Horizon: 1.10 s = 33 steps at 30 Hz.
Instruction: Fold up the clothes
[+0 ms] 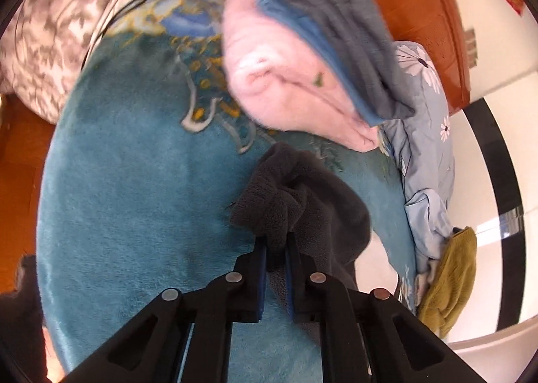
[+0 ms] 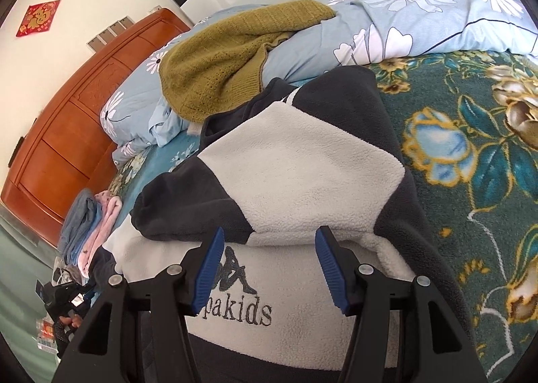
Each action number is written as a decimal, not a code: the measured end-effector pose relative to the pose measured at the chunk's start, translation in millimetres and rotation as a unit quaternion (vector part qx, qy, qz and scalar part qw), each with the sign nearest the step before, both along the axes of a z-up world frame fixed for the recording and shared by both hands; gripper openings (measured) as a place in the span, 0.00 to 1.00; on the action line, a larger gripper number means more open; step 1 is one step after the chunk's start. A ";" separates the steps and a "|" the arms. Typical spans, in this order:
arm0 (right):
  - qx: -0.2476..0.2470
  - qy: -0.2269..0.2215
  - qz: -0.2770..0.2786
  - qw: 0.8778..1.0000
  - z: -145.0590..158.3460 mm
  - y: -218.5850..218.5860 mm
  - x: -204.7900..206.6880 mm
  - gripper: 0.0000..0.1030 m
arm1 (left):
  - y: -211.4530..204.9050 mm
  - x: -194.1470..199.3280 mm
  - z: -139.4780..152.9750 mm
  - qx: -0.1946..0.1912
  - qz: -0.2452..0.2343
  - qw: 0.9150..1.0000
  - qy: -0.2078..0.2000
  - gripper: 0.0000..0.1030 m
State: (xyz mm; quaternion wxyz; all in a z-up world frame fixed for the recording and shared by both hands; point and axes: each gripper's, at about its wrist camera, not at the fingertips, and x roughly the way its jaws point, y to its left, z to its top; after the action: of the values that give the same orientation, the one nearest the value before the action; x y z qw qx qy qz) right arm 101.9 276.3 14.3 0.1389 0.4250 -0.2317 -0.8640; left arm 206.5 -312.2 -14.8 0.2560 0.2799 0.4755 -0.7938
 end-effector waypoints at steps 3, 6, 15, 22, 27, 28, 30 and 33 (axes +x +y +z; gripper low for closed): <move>-0.001 -0.003 -0.002 1.000 -3.0 2.8 0.9 0.56 | 33.1 -26.7 36.5 -0.053 -0.063 0.996 0.037 0.09; -0.008 -0.009 -0.005 1.000 -6.5 5.4 0.8 0.56 | 87.3 -60.2 82.5 -0.098 -0.156 0.979 0.085 0.09; -0.019 -0.017 -0.012 1.000 -8.7 23.2 10.4 0.56 | 269.0 -142.3 105.3 -0.114 -0.402 0.902 0.110 0.09; -0.027 -0.015 -0.016 0.999 -7.7 38.6 23.1 0.56 | 370.0 -157.6 61.7 -0.066 -0.517 0.852 0.058 0.09; -0.034 -0.015 -0.022 0.999 -6.5 41.9 25.9 0.56 | 391.7 -159.7 27.0 -0.059 -0.537 0.841 0.003 0.10; -0.034 -0.015 -0.023 0.999 -6.3 41.6 25.8 0.56 | 391.2 -157.7 21.1 -0.049 -0.536 0.843 0.001 0.13; -0.034 -0.014 -0.024 0.999 -5.7 40.9 25.7 0.56 | 389.2 -152.7 14.2 -0.037 -0.537 0.843 -0.008 0.14; -0.037 -0.013 -0.026 0.999 -5.3 39.4 24.3 0.56 | 383.9 -147.1 10.9 -0.019 -0.546 0.838 -0.015 0.34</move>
State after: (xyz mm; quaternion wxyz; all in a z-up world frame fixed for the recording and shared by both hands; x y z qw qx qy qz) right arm 126.2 315.8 9.0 0.1286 0.4248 -0.2765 -0.8524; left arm 59.4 71.7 -3.9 -0.2061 0.5013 0.2264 -0.8093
